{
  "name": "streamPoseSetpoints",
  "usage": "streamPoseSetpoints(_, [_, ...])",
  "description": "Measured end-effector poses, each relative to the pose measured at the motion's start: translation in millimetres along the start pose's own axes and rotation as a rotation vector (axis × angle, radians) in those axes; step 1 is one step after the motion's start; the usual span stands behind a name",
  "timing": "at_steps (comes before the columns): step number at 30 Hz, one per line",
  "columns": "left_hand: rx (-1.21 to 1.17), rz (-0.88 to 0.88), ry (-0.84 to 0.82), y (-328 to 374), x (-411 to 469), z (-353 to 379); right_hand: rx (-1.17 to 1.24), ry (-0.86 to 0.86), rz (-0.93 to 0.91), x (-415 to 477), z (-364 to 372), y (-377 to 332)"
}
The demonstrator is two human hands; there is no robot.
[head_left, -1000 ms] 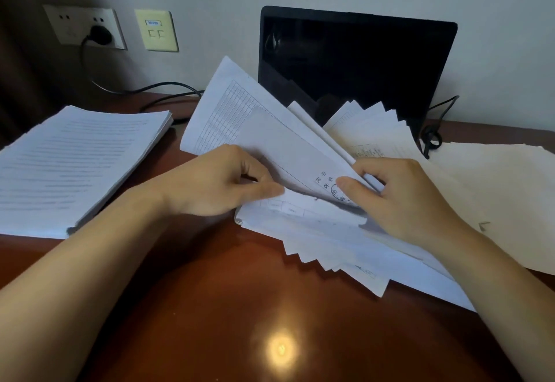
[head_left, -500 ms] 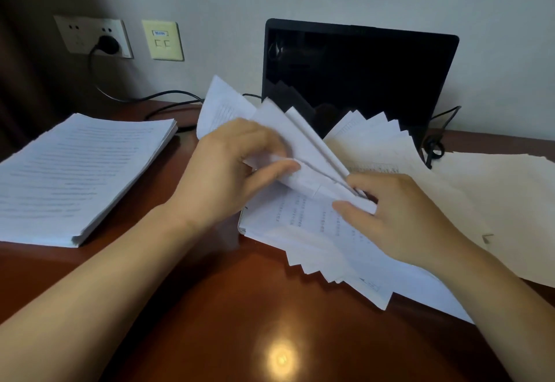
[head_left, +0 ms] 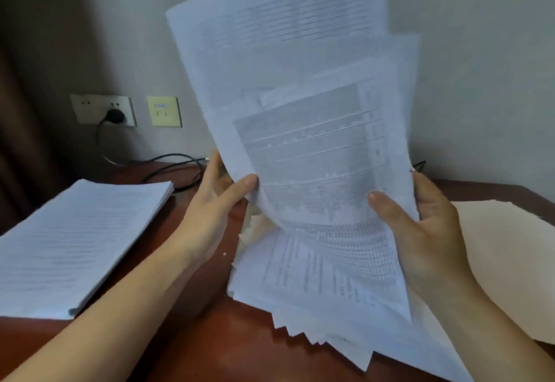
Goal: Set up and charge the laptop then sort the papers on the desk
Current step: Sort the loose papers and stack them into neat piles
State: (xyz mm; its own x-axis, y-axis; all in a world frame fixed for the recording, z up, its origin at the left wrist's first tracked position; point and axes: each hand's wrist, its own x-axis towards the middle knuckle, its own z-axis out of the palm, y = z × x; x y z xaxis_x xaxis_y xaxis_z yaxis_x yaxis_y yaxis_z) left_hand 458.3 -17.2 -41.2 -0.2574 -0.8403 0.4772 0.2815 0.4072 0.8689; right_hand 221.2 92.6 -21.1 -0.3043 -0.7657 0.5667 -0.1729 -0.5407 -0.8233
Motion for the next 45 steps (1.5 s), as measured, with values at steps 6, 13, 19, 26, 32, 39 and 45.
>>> streamPoseSetpoints(6, [0.039, 0.018, -0.005, 29.4, 22.7, 31.7, 0.114, 0.124, 0.037, 11.0, -9.3, 0.5])
streamPoseSetpoints(13, [0.286, 0.129, -0.023, 48.7, 39.4, 53.4, 0.082, 0.212, 0.043, 22.2, -25.2, 0.7])
streamPoseSetpoints(19, [0.325, 0.076, -0.014, 37.7, 29.8, 55.6, 0.046, 0.129, 0.119, 29.6, -26.3, 11.8])
streamPoseSetpoints(26, [0.260, -0.024, 0.013, 3.8, 3.5, 40.2, -0.059, 0.086, 0.125, 29.7, -28.3, 18.4])
streamPoseSetpoints(32, [0.192, 0.022, 0.055, 0.7, -0.5, 39.9, -0.062, 0.087, 0.062, 26.6, -28.5, 19.0])
streamPoseSetpoints(39, [0.249, 0.067, 0.105, -1.0, -1.3, 43.8, -0.169, 0.046, 0.024, 24.7, -28.8, 22.4])
streamPoseSetpoints(45, [0.284, 0.084, 0.185, 4.2, -1.1, 50.3, -0.167, 0.019, -0.011, 20.1, -15.3, 23.9])
